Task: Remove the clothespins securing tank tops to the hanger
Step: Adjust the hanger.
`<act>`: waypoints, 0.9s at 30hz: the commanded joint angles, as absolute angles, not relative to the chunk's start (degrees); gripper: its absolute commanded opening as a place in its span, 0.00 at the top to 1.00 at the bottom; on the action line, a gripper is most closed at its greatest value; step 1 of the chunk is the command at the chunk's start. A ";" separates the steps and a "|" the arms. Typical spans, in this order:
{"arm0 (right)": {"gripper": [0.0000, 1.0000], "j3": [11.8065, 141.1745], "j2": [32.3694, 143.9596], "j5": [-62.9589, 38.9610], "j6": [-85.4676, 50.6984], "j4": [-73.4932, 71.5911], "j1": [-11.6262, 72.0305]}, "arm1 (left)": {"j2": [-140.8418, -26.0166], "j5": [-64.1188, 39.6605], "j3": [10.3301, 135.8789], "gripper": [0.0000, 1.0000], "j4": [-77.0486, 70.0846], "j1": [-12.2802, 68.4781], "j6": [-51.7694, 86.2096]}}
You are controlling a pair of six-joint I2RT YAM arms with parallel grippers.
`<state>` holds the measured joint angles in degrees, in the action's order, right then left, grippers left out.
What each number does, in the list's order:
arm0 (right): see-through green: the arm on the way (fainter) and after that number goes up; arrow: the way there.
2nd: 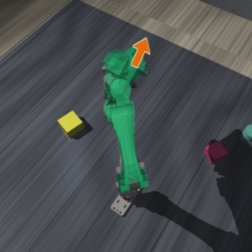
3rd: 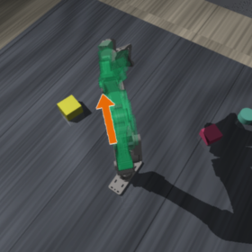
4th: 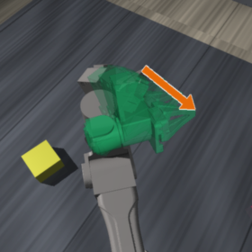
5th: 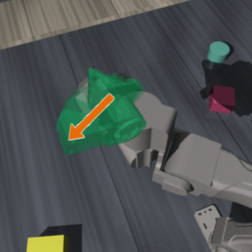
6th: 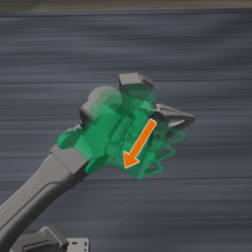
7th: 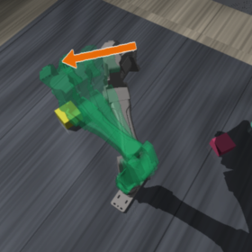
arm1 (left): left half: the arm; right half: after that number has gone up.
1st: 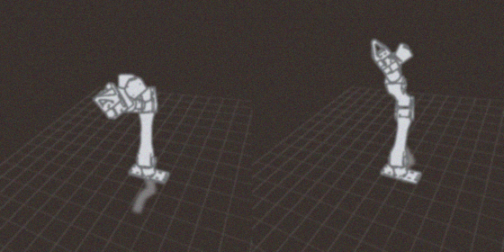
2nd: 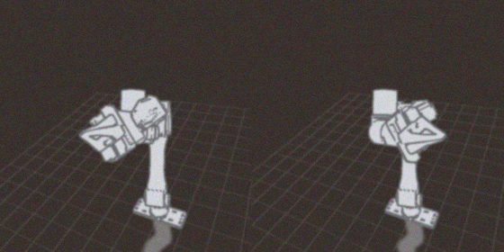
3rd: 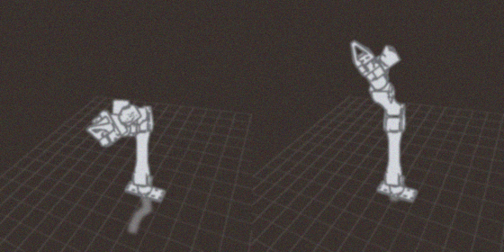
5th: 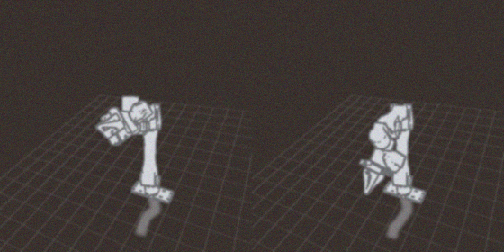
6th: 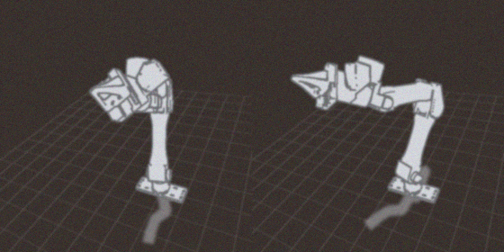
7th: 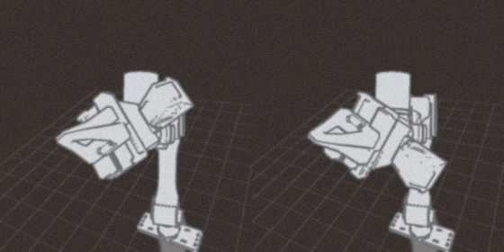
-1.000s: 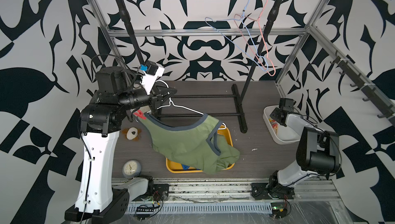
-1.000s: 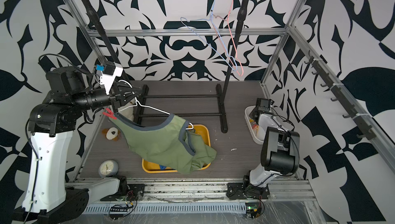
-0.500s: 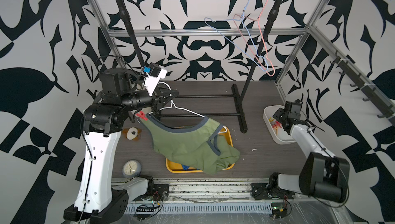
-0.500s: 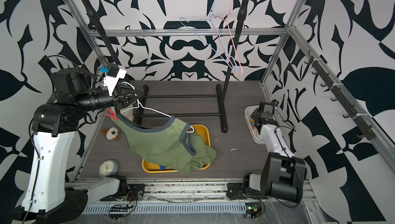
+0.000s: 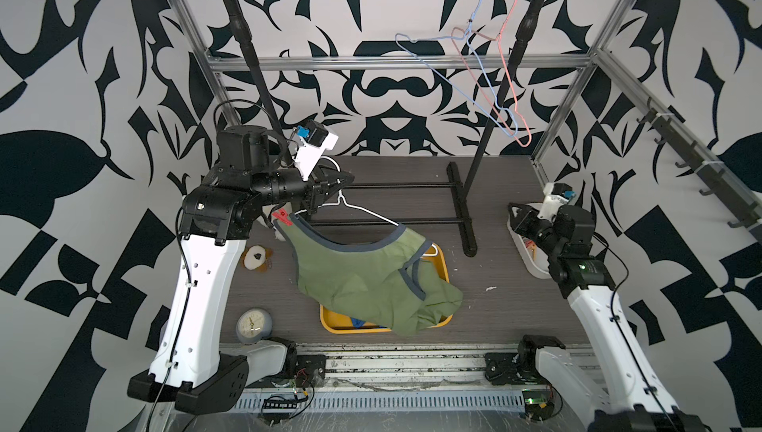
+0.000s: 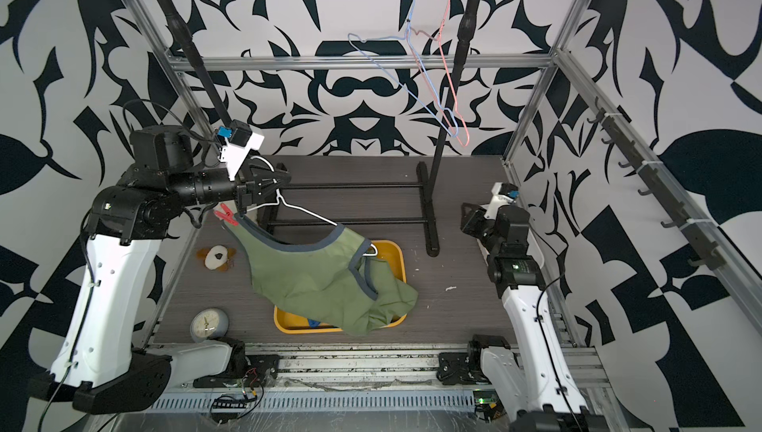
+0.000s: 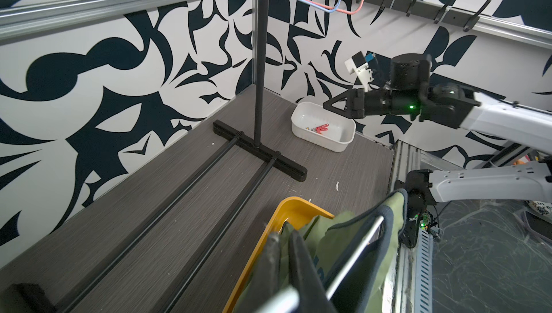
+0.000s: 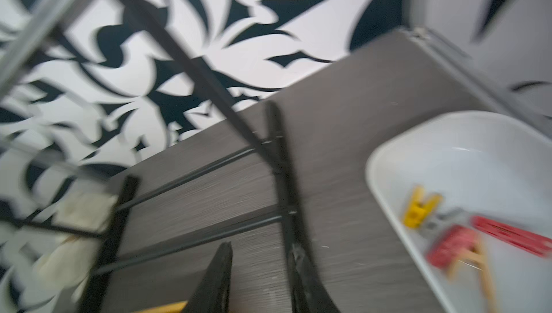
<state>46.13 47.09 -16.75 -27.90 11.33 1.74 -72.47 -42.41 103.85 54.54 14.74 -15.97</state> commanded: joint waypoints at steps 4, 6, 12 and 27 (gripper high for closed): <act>0.68 60.36 46.48 -32.94 -28.64 7.64 16.66 | -75.41 -42.98 103.53 0.89 54.39 15.82 -18.30; 0.67 64.41 49.16 -35.65 -28.42 7.38 21.65 | -76.05 -42.93 104.03 0.89 55.11 16.52 -18.90; 0.66 77.08 60.43 -32.02 -20.50 13.68 38.33 | -76.56 -42.62 105.47 0.89 56.63 18.71 -19.09; 0.64 87.89 77.18 -14.13 -9.19 14.47 56.52 | -74.77 -45.07 104.98 0.88 53.55 19.31 -11.11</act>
<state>84.55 77.76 -18.50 -12.27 16.27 55.83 -76.36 -42.15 104.03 55.09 19.14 -13.39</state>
